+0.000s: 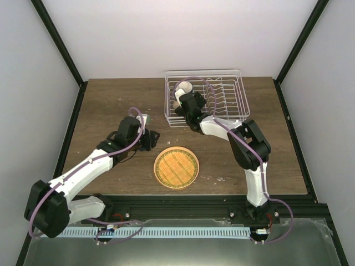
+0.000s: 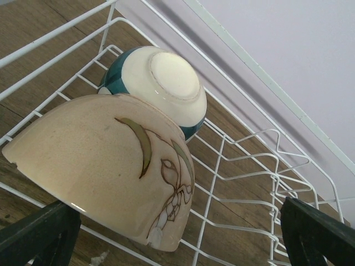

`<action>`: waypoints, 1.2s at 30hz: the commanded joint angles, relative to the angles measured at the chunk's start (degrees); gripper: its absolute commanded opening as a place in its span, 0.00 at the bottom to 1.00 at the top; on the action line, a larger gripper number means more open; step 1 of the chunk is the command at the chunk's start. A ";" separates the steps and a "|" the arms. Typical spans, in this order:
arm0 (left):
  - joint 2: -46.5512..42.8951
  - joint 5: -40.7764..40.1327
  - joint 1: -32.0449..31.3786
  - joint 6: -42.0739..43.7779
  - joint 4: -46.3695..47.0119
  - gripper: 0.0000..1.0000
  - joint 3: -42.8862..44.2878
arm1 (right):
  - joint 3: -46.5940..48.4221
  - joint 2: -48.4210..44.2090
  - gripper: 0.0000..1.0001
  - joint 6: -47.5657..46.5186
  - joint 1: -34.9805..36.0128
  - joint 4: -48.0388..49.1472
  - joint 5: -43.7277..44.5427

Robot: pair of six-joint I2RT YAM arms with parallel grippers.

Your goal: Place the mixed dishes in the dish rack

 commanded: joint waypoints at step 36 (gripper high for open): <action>0.06 -0.25 0.30 0.12 1.95 0.61 0.33 | 2.04 2.93 0.36 -3.16 -0.64 12.21 3.59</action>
